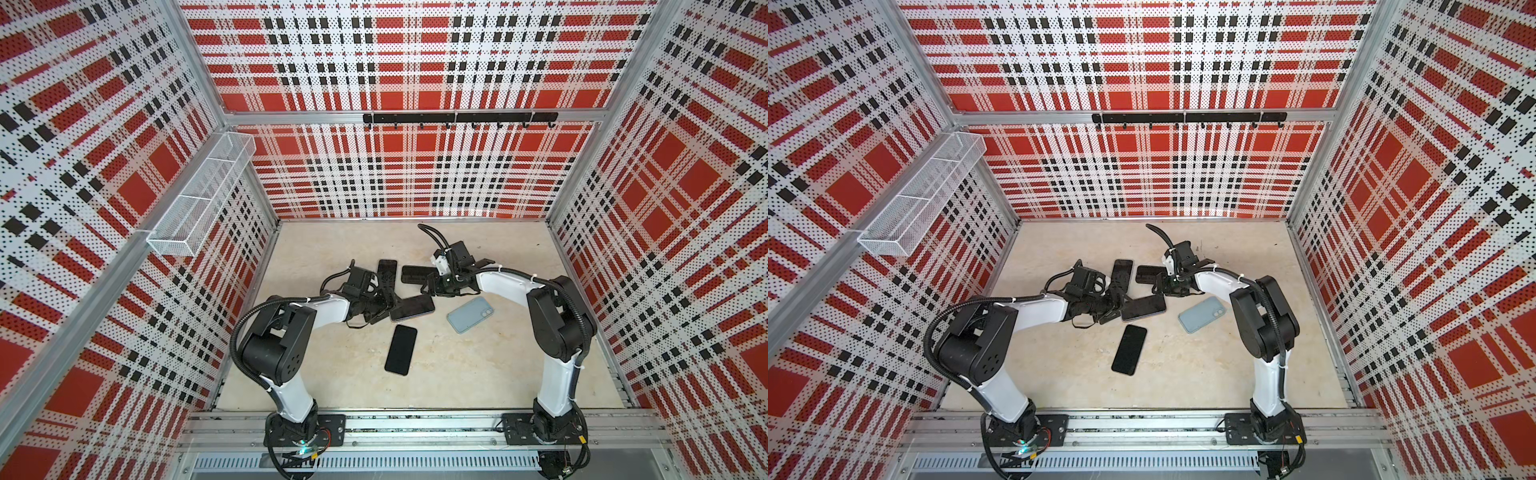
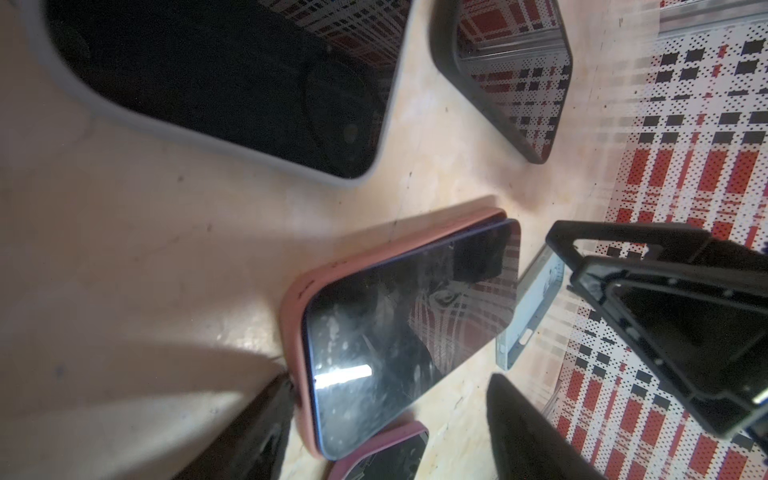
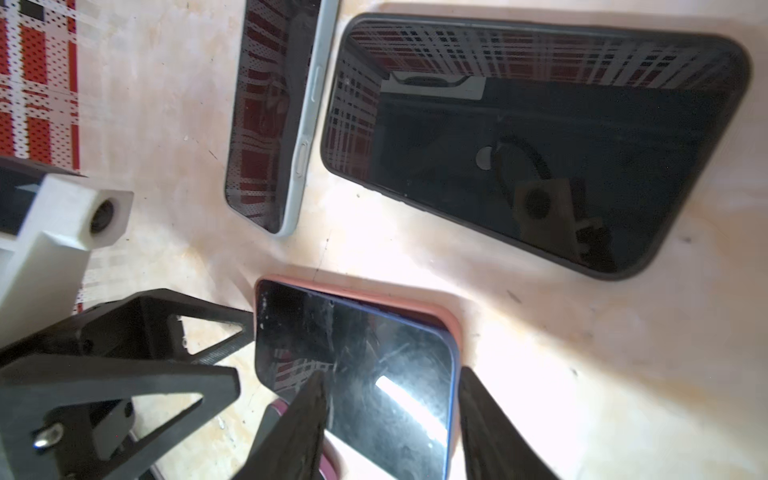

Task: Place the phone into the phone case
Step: 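Press the blue phone down into the pink case with the right gripper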

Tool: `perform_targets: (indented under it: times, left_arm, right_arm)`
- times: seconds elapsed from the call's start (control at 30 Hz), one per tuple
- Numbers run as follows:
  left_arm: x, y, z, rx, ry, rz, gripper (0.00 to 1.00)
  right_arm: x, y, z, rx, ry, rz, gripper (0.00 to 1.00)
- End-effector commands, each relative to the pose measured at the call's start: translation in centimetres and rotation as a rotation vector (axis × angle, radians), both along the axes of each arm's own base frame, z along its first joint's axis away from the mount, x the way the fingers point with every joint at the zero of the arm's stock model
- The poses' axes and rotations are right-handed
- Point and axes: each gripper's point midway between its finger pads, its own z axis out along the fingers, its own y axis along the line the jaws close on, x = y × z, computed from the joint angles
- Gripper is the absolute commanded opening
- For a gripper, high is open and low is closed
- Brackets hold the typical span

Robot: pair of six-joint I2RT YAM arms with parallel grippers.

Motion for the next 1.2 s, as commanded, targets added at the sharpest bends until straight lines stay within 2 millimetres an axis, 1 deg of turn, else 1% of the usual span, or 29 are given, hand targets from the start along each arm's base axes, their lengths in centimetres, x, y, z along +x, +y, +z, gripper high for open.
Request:
perform_targets:
  times: [0.0,0.07,0.17,0.27,0.4,0.5,0.67,0.8,0.97,1.17]
  left_arm:
    - [-0.5,-0.1,0.2,-0.012,-0.002,-0.006,0.75]
    - [-0.5,-0.2,0.2,-0.011,0.000,-0.006,0.75]
    - [-0.5,-0.1,0.1,-0.010,0.001,-0.003,0.75]
    - [-0.4,-0.2,0.1,-0.012,0.002,-0.004,0.75]
    - [-0.2,-0.5,0.1,-0.015,0.001,-0.013,0.75]
    - [-0.1,-0.7,0.0,-0.017,0.003,-0.028,0.75]
    - [0.1,-0.8,-0.3,-0.014,0.011,-0.039,0.75]
    - [0.2,-0.8,-0.3,-0.012,0.010,-0.040,0.75]
    - [0.6,-0.4,0.0,-0.011,0.001,-0.036,0.75]
    - [0.7,0.1,0.4,-0.008,-0.005,-0.026,0.74]
  right_arm:
    - [-0.5,-0.7,-0.5,-0.041,-0.018,0.013,0.49]
    - [-0.9,-0.7,-1.2,-0.040,-0.002,0.018,0.46]
    - [-1.2,-0.4,-1.8,-0.021,0.007,0.031,0.38]
    - [-1.6,0.4,-2.2,0.003,0.011,0.060,0.30]
    - [-2.2,1.5,-2.4,0.016,-0.021,0.128,0.27]
    - [-2.6,2.1,-2.6,-0.002,-0.064,0.183,0.27]
    - [-3.3,2.1,-3.7,-0.062,-0.106,0.238,0.27]
    - [-3.8,1.9,-4.6,-0.111,-0.141,0.250,0.29]
    - [-4.5,2.0,-5.7,-0.121,-0.143,0.244,0.31]
    - [-5.3,2.1,-6.7,-0.140,-0.142,0.234,0.39]
